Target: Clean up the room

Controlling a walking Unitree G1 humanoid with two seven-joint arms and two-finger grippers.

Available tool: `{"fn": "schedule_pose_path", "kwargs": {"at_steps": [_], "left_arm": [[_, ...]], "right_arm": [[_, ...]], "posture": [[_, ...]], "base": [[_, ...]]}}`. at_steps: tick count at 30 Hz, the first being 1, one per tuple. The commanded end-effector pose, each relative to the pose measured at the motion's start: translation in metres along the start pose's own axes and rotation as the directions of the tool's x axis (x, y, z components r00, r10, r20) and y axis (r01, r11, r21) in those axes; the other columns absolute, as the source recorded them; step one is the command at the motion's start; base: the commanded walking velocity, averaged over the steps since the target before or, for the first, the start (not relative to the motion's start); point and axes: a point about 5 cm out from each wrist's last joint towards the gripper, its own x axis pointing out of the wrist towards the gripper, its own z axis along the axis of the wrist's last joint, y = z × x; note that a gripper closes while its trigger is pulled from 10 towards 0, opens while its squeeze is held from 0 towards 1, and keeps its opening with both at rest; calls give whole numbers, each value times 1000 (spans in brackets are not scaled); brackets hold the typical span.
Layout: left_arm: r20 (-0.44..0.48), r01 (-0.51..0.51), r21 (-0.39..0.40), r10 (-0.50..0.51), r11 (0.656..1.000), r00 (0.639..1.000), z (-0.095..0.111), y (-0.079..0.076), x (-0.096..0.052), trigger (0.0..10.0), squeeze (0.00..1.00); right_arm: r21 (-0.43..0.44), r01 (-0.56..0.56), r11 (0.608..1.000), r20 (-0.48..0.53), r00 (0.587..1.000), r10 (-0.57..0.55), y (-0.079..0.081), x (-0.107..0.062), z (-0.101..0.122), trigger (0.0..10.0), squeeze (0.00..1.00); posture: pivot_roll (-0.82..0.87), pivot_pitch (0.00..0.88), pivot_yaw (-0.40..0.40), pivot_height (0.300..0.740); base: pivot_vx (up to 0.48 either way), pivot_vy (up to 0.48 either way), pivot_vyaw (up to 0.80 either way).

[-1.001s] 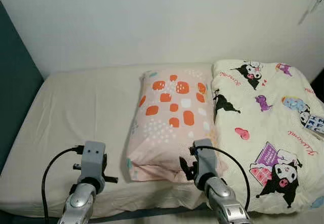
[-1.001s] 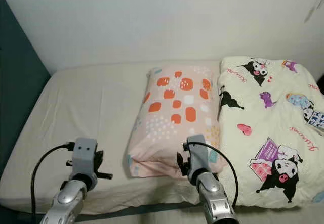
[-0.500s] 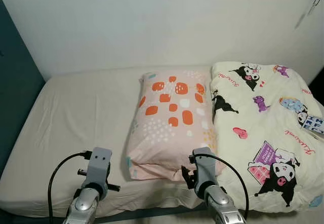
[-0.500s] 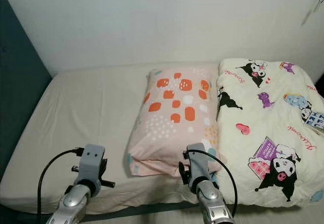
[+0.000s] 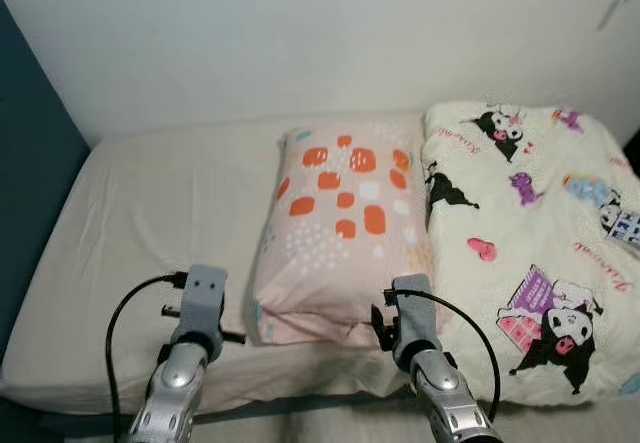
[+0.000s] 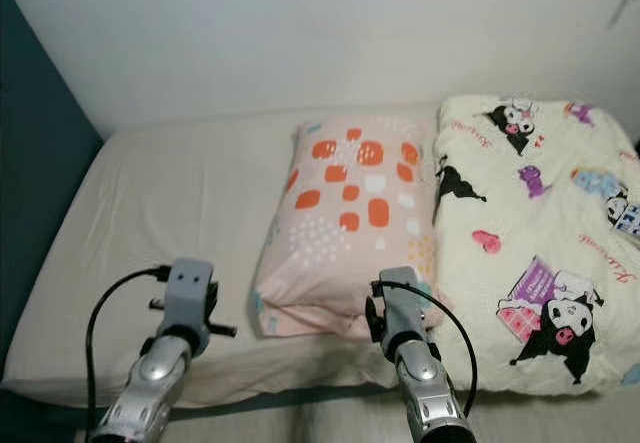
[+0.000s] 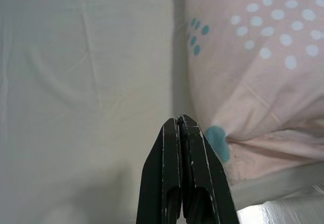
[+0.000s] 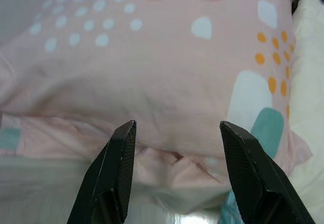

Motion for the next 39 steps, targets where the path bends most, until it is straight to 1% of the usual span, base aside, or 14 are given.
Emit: {"fn": "schedule_pose_path", "kwargs": {"at_steps": [1,3,7,11,13,15,18,20,23,35,36,37,38,39], "left_arm": [[-8,6,-28,-6,1000,1000,2,-3,0,10000,0],[0,4,-40,-4,999,1000,7,-4,1,10000,0],[0,25,-31,-25,999,1000,9,-6,2,10000,0],[-11,33,-45,-33,998,999,6,-2,-2,10000,0],[-7,22,-61,-23,998,1000,5,2,-4,10000,0],[-12,-33,-62,33,998,999,2,15,-8,10000,0],[-12,-33,-62,33,998,999,2,15,-8,10000,0],[-28,-78,-73,76,994,997,-2,26,-13,10000,0],[-27,-103,-85,101,991,995,-3,31,-17,10000,0],[0,-121,-91,121,988,993,4,30,-16,10000,0],[4,-123,-92,124,988,992,5,30,-15,10000,0],[5,-124,-93,125,988,992,5,29,-15,10000,0],[6,-122,-95,123,988,992,5,27,-15,10000,0],[6,-122,-95,123,988,992,5,27,-15,10000,0]], "right_arm": [[27,4,1000,46,999,-5,-3,1,9,10000,0],[35,11,999,62,998,-13,-6,3,15,10000,0],[22,10,1000,74,997,-11,-8,7,22,10000,0],[6,0,1000,94,996,0,-8,8,29,10000,0],[2,7,1000,103,995,-7,-9,8,31,10000,0],[4,15,1000,107,994,-16,-14,10,33,10000,0],[4,15,1000,107,994,-16,-14,10,33,10000,0],[-5,43,999,125,991,-42,-19,9,35,10000,0],[-2,86,996,163,983,-85,-25,8,40,10000,0],[-10,146,989,203,969,-141,-33,4,43,10000,0],[0,168,986,214,963,-164,-33,2,42,10000,0],[45,180,983,202,962,-186,-34,-2,38,10000,0],[62,208,976,183,959,-216,-35,-5,33,10000,0],[62,208,976,183,959,-216,-35,-5,33,10000,0]], "posture": [[42,278,32,740],[41,277,33,740],[34,261,29,740],[31,246,23,740],[24,224,11,740],[24,207,-2,740],[24,207,-2,740],[23,194,-20,740],[23,188,-19,740],[17,169,-16,740],[16,168,-16,740],[13,161,-17,740],[12,161,-17,740],[12,161,-17,740]], "base": [[0,0,0],[0,0,0],[0,0,0],[0,0,0],[0,0,0],[0,0,0],[0,0,0],[0,0,0],[0,0,0],[0,0,0],[0,0,0],[0,0,0],[0,0,0],[0,0,0]]}}
